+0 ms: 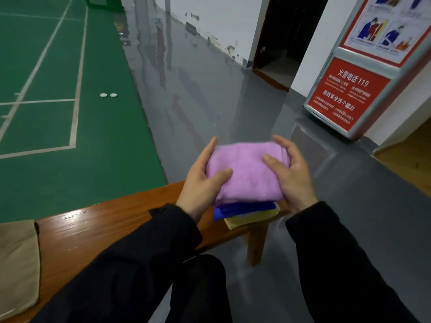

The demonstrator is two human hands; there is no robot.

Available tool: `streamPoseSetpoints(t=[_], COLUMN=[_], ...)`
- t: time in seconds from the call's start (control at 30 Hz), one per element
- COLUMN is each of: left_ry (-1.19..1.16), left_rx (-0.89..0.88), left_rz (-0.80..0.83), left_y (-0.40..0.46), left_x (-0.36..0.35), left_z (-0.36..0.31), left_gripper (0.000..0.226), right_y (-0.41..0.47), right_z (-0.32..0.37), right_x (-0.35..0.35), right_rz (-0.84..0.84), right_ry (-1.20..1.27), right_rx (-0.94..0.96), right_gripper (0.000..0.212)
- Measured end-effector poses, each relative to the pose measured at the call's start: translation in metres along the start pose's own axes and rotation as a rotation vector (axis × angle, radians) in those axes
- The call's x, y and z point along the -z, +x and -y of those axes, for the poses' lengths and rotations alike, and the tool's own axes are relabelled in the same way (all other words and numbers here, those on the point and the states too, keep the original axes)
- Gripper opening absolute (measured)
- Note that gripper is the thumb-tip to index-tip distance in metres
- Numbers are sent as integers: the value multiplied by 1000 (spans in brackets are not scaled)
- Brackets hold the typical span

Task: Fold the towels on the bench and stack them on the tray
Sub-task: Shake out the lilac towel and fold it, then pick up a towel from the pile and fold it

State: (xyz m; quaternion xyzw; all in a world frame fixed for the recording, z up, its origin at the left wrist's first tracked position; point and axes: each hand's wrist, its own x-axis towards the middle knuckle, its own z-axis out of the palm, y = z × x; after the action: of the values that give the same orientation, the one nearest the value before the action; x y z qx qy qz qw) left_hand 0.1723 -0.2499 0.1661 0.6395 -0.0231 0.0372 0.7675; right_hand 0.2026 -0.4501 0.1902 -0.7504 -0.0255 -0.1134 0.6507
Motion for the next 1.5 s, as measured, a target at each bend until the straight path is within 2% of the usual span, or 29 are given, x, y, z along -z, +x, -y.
streamPoseSetpoints(t=[0.07,0.13,0.2,0.3,0.37,0.43,0.5,0.57,0.63,0.67,0.77,0.83,1.0,1.13,1.27,1.37,1.5], left_ry=[-49,-24,258,759,937,961,960,991,984,964,911,878,780,576,442,473,577], left_rx=[7,74,115,228,220,155,86,74,97,108,82,65,63,81,94,137,293], left_rz=[17,22,27,156,107,0,45,191,275,279,212,155,93,-43,-199,-269,-312], left_y=[21,31,33,35,34,33,37,44,48,49,50,47,36,16,-17,-51,-100], left_x=[-10,-16,-18,-17,-20,-24,-29,-34,-35,-33,-26,-24,-16,13,77,135,208], left_z=[-5,10,37,80,90,93,94,96,95,94,91,88,72,52,38,36,26], left_gripper=[61,56,60,70,68,63,65,75,77,73,63,62,57,43,35,41,35], right_y=[19,36,40,34,28,25,24,24,20,19,16,15,4,-13,-40,-65,-106], right_z=[10,-5,-41,-101,-118,-117,-113,-114,-114,-113,-103,-95,-76,-60,-46,-39,-35], right_x=[8,15,15,20,25,27,20,12,4,1,-4,-9,-22,-58,-129,-191,-263], right_rz=[-4,-35,-47,65,125,43,-7,158,346,368,263,227,192,210,402,572,687], right_ry=[42,-32,-168,-477,-720,-827,-910,-1051,-1198,-1211,-1157,-1138,-1089,-974,-875,-811,-707], right_rx=[-13,-12,-61,-184,-176,-43,211,380,354,319,321,370,486,494,509,520,518], right_gripper=[42,42,44,53,47,43,45,46,51,50,41,42,19,28,20,23,20])
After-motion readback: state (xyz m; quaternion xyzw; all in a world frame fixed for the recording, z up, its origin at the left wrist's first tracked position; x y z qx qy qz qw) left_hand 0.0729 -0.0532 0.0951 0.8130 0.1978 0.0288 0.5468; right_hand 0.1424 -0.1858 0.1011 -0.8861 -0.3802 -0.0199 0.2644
